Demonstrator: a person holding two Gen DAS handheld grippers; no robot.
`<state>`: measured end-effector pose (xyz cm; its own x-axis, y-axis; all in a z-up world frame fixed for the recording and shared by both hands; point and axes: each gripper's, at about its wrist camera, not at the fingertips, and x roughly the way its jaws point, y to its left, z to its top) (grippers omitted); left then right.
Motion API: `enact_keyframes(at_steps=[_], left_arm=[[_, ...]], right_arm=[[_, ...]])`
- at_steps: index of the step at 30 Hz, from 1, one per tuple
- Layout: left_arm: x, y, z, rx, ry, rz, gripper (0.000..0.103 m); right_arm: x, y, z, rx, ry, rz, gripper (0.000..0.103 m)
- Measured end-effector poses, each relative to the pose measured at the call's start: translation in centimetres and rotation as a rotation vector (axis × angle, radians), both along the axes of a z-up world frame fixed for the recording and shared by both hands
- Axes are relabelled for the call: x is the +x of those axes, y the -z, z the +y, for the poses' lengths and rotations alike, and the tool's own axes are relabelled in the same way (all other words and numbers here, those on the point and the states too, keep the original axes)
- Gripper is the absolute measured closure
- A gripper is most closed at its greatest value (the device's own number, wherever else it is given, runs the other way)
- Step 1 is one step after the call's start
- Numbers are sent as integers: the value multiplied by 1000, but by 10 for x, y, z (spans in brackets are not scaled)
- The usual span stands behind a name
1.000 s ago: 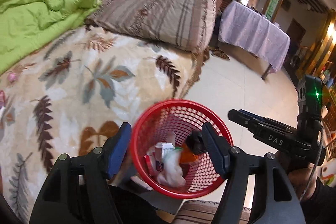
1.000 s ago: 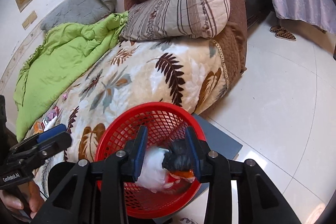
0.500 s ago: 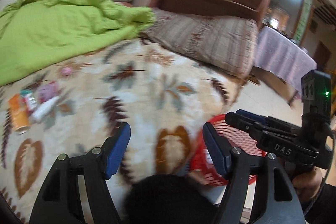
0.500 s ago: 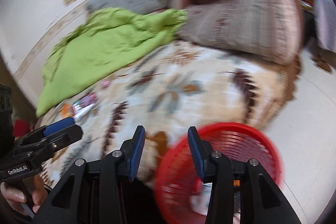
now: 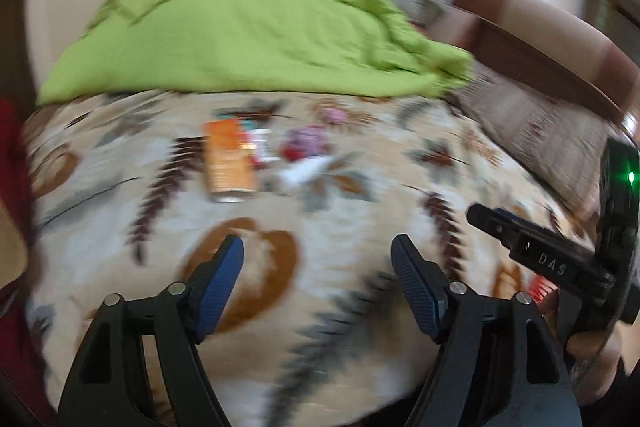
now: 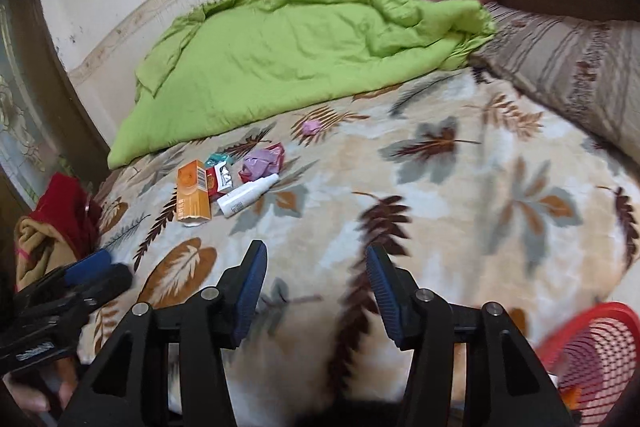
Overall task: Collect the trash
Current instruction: 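Withdraw both open tools from the wastebasket back toward the bed, then grasp the orange OTC box with the left tool while the right tool grasps the white spray bottle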
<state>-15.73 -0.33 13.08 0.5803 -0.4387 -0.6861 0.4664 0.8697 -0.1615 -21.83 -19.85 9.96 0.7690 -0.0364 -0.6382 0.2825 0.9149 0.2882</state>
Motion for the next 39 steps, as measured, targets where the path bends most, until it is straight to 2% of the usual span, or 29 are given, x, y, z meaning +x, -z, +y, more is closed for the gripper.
enact_keyframes(at_steps=[2,6,10,13,14,17,18,19,20,22,26,31,35,39], left_arm=[[20,1,12,3,-61,15,18],[65,10,17,9,-118,72,18],[116,27,4,6,-179,125,18],[152,46,-16,48,-223,131,18],[166,55,-23,83,-252,145,18],[195,78,-31,95,-274,211,18],[201,83,-32,91,-277,219,19],[206,88,-33,96,-274,226,25],[210,93,-34,100,-269,242,40],[212,99,-32,62,-240,270,58],[195,93,-21,37,-230,231,58],[158,65,7,14,-249,164,58],[135,55,26,33,-300,79,58],[137,66,38,41,-319,60,58]], right_arm=[[20,6,8,1,-2,8,47],[50,25,24,-10,0,21,47],[49,21,29,-28,-16,-32,47],[46,22,26,-13,-11,-52,47],[45,21,26,-13,-12,-61,47],[45,20,27,-17,-15,-72,47],[46,21,28,-15,-19,-75,47],[47,21,28,-10,-24,-75,47],[47,21,27,-7,-27,-74,47],[50,23,27,5,-31,-69,47],[56,26,28,13,-39,-53,47],[69,33,30,56,-78,-21,47],[107,51,32,173,-115,72,47],[153,57,29,311,-99,118,47]])
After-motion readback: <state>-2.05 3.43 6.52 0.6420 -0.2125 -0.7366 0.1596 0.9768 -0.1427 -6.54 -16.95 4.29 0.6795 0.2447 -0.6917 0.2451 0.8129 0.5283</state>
